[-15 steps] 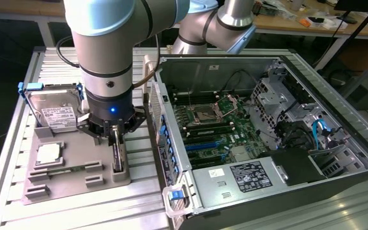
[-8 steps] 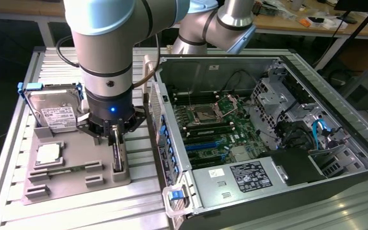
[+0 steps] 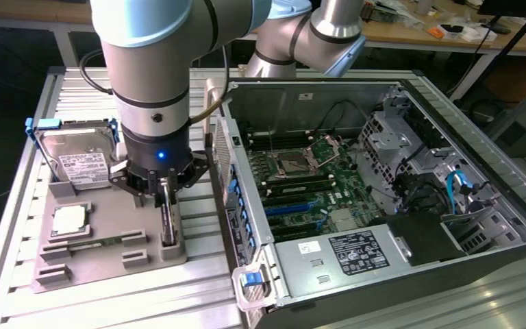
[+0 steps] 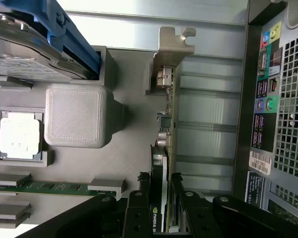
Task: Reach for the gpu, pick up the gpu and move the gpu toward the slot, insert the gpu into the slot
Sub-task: 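Pick up the gpu and move the gpu toward the slot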
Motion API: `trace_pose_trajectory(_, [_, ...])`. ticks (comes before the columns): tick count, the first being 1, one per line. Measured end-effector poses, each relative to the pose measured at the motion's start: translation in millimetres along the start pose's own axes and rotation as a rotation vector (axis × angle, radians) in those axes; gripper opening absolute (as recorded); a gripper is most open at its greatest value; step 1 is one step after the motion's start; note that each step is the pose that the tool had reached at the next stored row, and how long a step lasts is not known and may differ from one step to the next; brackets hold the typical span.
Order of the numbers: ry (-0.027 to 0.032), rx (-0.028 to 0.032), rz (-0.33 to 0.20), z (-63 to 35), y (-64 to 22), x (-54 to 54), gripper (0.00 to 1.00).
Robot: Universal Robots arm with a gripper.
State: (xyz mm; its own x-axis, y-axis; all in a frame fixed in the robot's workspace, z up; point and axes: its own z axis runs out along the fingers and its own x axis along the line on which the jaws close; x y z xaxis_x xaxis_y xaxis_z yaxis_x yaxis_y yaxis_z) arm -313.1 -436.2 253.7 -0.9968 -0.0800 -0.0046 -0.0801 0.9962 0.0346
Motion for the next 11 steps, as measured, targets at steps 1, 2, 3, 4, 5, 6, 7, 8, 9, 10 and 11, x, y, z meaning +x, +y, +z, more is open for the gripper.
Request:
trace_pose_trajectory(1, [-0.0002, 0.0001, 0.000, -0.5, 0.0, 0.0, 0.27])
trace_pose_trajectory(2, [-0.0006, 0.0002, 0.000, -1.0, 0.0, 0.0, 0.27])
trace_pose_trajectory(3, [-0.0012, 0.0001, 0.000, -1.6, 0.0, 0.0, 0.27])
trace_pose_trajectory(4, [-0.0018, 0.0002, 0.000, -2.4, 0.1, 0.0, 0.27])
trace_pose_trajectory(5, [-0.0024, 0.0002, 0.000, -3.1, 0.1, 0.0, 0.27])
trace_pose_trajectory(6, [-0.0028, 0.0002, 0.000, -3.8, 0.1, 0.0, 0.27])
trace_pose_trajectory(7, [-0.0034, 0.0003, 0.000, -4.4, 0.1, 0.0, 0.27])
trace_pose_trajectory(8, [-0.0040, 0.0003, 0.000, -5.1, 0.2, -0.1, 0.27])
trace_pose_trajectory(9, [-0.0045, 0.0004, 0.000, -5.8, 0.2, 0.0, 0.27])
trace_pose_trajectory(10, [-0.0050, 0.0003, 0.000, -6.5, 0.2, 0.0, 0.27])
trace_pose_trajectory(11, [-0.0055, 0.0004, 0.000, -7.2, 0.2, 0.0, 0.27])
